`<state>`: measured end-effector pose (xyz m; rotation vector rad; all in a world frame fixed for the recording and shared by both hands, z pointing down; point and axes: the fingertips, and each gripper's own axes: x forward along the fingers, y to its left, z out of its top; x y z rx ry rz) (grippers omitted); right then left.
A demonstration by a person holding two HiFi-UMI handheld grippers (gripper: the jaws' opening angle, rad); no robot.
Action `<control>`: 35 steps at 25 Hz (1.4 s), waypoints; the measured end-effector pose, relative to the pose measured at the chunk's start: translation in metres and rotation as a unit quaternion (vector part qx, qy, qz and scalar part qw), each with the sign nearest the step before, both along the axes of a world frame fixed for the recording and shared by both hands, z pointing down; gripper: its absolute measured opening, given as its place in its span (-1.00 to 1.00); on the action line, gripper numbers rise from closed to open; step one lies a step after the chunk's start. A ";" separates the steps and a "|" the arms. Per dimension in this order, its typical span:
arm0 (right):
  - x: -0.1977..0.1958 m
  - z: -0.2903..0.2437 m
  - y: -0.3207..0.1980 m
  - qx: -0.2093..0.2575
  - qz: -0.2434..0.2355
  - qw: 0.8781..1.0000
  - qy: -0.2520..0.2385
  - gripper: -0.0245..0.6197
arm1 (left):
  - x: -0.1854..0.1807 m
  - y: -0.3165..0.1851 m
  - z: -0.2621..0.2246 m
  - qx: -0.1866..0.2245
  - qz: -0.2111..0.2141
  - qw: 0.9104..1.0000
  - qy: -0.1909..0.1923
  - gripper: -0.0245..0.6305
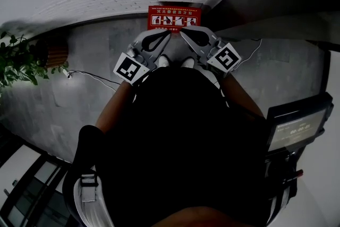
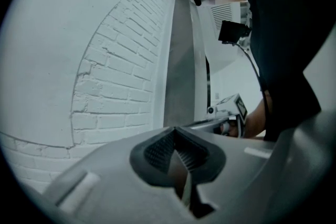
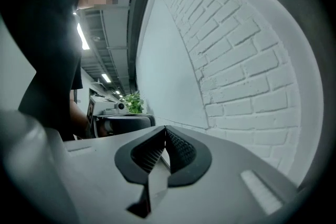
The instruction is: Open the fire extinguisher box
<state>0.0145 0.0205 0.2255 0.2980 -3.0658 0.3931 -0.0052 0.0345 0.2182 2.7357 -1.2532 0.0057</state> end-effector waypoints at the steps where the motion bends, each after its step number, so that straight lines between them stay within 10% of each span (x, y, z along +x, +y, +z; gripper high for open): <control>1: 0.002 0.009 -0.004 -0.012 0.005 1.000 0.003 -0.90 | 0.000 -0.001 0.007 -0.006 0.000 1.000 -0.002 -0.93; 16: 0.008 0.251 -0.055 -0.161 0.067 0.978 0.119 -0.90 | -0.020 -0.036 0.182 -0.127 -0.001 0.992 -0.022 -0.92; 35: 0.038 0.529 -0.046 -0.444 0.176 0.873 0.097 -0.59 | 0.044 -0.049 0.394 -0.177 0.038 0.982 -0.047 -0.92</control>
